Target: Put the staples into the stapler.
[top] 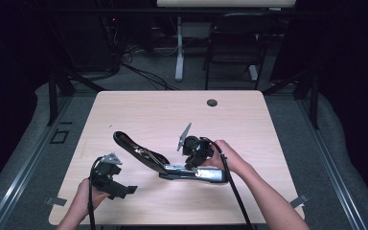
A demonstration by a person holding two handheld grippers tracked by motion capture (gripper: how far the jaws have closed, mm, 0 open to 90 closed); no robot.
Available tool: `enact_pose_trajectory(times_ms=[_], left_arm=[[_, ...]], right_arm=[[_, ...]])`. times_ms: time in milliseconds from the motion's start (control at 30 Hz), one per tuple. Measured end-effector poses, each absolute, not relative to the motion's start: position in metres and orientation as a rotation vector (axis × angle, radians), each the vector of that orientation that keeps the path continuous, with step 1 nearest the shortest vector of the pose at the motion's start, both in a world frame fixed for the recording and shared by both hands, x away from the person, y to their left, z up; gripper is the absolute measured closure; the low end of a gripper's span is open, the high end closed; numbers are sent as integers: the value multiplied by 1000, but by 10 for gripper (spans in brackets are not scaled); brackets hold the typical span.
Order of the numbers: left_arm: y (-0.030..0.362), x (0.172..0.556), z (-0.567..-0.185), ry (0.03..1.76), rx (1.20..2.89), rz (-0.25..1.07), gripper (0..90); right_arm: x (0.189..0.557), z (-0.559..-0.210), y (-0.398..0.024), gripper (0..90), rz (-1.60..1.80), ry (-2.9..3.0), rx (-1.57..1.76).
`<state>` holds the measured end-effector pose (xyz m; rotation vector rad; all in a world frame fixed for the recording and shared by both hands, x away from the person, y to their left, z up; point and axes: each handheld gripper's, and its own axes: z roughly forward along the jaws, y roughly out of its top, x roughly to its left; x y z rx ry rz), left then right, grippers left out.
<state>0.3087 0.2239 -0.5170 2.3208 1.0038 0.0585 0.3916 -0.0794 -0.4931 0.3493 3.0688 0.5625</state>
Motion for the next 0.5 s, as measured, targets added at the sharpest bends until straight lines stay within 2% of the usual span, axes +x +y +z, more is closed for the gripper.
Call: enact_pose_trajectory(times_ms=[500], left_arm=[[223,309,-517,1004,2324,57,1]], right_arm=[[393,-498,-77,782,546,3087,313]])
